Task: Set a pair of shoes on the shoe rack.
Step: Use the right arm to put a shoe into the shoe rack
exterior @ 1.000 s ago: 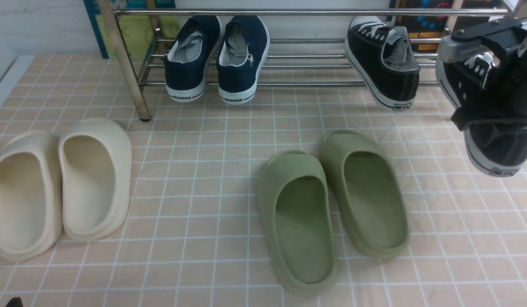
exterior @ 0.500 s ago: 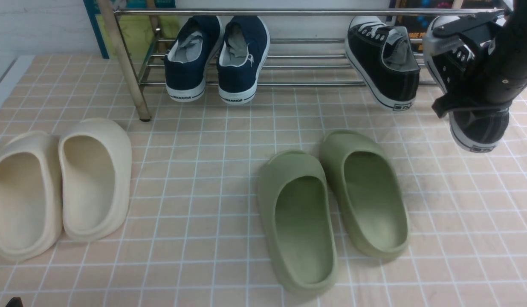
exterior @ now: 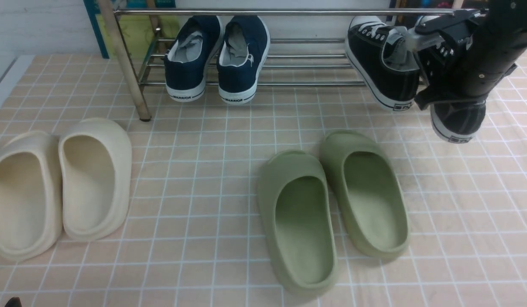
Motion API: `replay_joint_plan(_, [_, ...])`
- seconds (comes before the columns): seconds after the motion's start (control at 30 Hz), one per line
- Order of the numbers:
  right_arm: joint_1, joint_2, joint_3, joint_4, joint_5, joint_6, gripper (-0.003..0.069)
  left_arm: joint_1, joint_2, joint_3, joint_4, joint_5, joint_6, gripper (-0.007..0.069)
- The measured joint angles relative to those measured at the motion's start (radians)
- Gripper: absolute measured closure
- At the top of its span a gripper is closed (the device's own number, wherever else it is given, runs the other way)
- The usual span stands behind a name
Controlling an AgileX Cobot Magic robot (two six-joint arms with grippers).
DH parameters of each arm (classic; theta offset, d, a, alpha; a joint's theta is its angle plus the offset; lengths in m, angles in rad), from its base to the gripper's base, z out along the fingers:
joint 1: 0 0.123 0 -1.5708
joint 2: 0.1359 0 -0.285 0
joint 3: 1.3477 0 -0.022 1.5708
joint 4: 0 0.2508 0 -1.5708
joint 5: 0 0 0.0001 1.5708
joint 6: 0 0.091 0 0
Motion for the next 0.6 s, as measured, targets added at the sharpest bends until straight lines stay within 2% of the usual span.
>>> replay_joint_plan(0.13, [0.0,0.018,-0.014,-0.055,-0.087,-0.003,0.0648,0.0,0.0,0.0,0.0,0.0,0.0,0.0385])
replay_joint_plan(0.3, [0.0,0.082,-0.081,-0.069,-0.059,-0.003,0.065,0.0,0.0,0.0,0.001,0.0,0.0,0.0385])
replay_joint_plan(0.5, [-0.001,0.195,-0.205,-0.17,-0.127,-0.003,0.0651,0.0,0.0,0.0,0.01,0.0,0.0,0.0385])
replay_joint_plan(0.6, [-0.001,0.207,-0.221,-0.166,-0.109,-0.003,0.0651,0.0,0.0,0.0,0.01,0.0,0.0,0.0385])
